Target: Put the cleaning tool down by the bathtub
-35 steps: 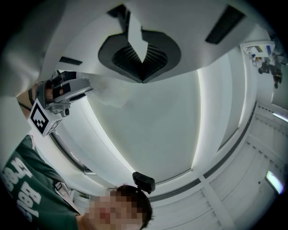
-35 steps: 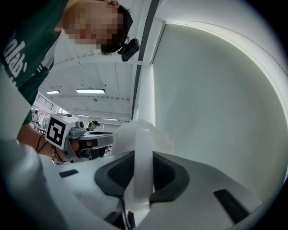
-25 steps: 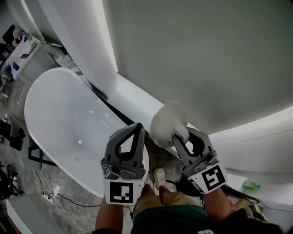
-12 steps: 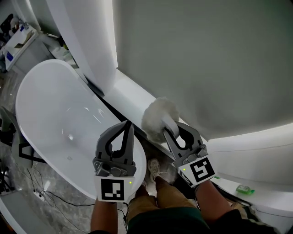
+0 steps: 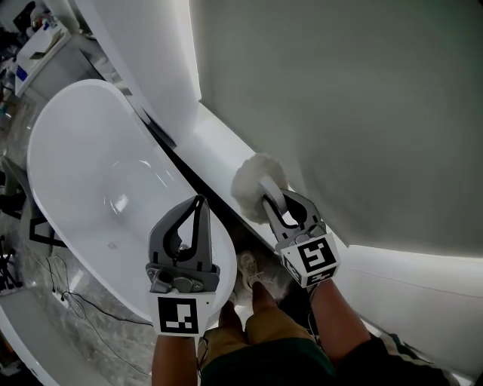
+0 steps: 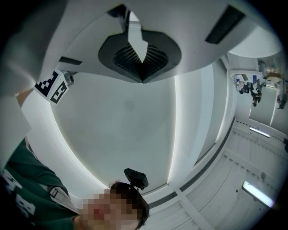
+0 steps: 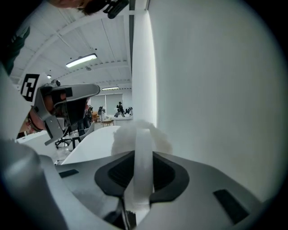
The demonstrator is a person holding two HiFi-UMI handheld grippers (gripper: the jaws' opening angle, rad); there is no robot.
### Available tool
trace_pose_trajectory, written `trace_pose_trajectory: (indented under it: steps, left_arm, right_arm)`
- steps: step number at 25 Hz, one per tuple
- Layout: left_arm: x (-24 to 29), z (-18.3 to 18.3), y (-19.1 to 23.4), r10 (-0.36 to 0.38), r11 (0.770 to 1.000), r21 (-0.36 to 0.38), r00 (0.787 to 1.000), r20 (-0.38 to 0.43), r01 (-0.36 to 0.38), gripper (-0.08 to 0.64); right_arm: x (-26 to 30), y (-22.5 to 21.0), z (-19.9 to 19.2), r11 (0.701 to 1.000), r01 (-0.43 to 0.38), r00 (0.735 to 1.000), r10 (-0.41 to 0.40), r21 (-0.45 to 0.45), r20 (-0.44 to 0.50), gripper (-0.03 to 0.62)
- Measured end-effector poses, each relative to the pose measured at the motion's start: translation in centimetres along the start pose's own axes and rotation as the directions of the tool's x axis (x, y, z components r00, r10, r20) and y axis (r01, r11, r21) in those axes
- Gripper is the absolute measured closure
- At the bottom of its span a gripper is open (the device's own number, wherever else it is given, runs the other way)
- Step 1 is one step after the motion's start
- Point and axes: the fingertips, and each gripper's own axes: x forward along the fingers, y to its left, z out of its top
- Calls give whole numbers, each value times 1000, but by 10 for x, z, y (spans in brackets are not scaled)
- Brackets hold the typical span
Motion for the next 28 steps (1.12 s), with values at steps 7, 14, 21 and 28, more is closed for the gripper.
trace_pose_trajectory:
  steps: [7,14,21,28]
  left_arm:
    - [9,-19,3,36,999,-20,999,-28,-37,555]
    - [20,-49,7,34,999,-8,997,-76,-35,554]
    - [26,-68,21,54,998,-31,995,-87,-56,554]
    - [33,-91,35,73,996,-38,991,-109,-77,554]
  right_arm:
    - [50,-12,-47,998,-60,992,62,22,-106,497]
    - [104,-14,-96,992,-125,967,125,16,-224,497]
    - [152,-19,-147,987,-158,931,151,5,-333,497]
    - [201,-30,-202,984,-181,880,161,-2,-448,497]
